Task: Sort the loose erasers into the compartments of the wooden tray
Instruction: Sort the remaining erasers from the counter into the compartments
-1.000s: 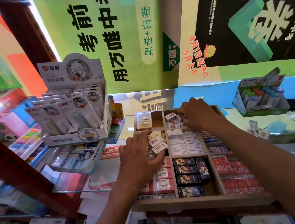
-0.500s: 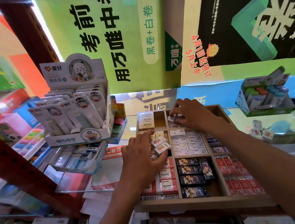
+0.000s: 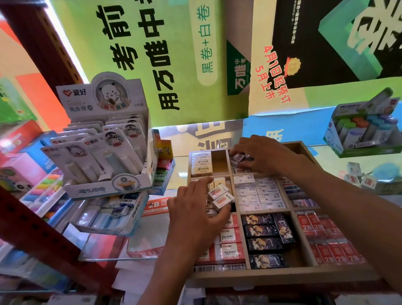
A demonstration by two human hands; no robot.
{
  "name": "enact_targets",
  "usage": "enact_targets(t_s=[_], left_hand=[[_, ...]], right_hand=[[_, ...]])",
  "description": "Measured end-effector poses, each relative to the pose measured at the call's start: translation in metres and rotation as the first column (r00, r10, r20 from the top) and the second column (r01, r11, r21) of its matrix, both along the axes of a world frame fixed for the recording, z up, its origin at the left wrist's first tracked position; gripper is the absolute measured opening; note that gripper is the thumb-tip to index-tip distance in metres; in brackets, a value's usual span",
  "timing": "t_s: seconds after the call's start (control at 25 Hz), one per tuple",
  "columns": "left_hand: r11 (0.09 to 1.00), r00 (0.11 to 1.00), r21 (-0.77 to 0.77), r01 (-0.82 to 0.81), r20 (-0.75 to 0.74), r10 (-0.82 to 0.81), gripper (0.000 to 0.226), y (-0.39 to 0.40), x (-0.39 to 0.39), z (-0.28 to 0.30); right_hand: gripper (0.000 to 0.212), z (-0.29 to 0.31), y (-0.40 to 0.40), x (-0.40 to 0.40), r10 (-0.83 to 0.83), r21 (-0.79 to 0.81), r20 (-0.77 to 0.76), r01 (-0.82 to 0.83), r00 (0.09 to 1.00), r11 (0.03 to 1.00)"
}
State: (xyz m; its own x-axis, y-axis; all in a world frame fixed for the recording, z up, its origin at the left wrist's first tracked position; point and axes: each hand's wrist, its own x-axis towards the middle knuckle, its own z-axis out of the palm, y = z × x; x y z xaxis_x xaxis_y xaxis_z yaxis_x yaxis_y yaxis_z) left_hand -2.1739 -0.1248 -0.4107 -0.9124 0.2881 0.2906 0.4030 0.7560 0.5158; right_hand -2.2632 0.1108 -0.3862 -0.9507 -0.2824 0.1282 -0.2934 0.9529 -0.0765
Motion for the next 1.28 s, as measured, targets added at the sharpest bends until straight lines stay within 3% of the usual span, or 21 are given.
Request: enact_targets(t_s=[0.16, 0.44, 0.56, 0.72, 0.76, 0.84, 0.92, 1.04, 1.28], left_hand=[[1.0, 1.0, 0.002, 0.001, -0.005, -0.001, 0.059, 0.0, 0.0, 0.0], [1.0, 1.0, -0.003, -0.004, -0.001, 0.004, 0.059, 0.0, 0.0, 0.0], [1.0, 1.0, 0.004, 0.0, -0.013, 0.0, 0.06, 0.001, -0.001, 0.0], [0.998, 0.996, -0.04, -0.048, -0.074, 0.045, 0.067, 0.0, 0.0, 0.002], [0.998, 0.996, -0.045, -0.051, -0.076, 0.048, 0.067, 0.0, 0.0, 0.002], [0.998, 0.997, -0.035, -0.047, -0.064, 0.044, 0.063, -0.001, 0.001, 0.002], [0.999, 0.997, -0.008, -0.047, -0.055, 0.047, 0.058, -0.001, 0.001, 0.002], [0.999, 0.997, -0.004, -0.053, -0.056, 0.053, 0.041, 0.0, 0.002, 0.002], [0.998, 0.995, -0.008, -0.066, -0.081, 0.065, 0.032, 0.001, 0.003, 0.004]], right_hand=[[0.033, -0.003, -0.004, -0.004, -0.064, 0.018, -0.046, 0.065, 0.997, 0.998], [0.026, -0.002, -0.006, -0.003, -0.128, -0.15, -0.101, 0.112, 0.987, 0.982], [0.026, 0.003, 0.013, 0.0, -0.263, -0.045, -0.095, 0.259, 0.96, 0.965], [0.009, 0.001, 0.014, 0.0, -0.281, 0.116, -0.162, 0.301, 0.946, 0.947], [0.011, 0.002, 0.009, 0.002, -0.256, 0.132, -0.195, 0.284, 0.947, 0.95], [0.017, 0.009, -0.005, 0.011, -0.151, -0.079, -0.193, 0.138, 0.969, 0.987], [0.031, 0.019, -0.024, 0.031, 0.082, -0.341, -0.006, -0.079, 0.997, 0.937], [0.042, 0.018, -0.047, 0.05, 0.33, -0.303, 0.168, -0.27, 0.929, 0.914], [0.035, 0.017, -0.055, 0.053, 0.302, -0.357, 0.138, -0.237, 0.943, 0.904]])
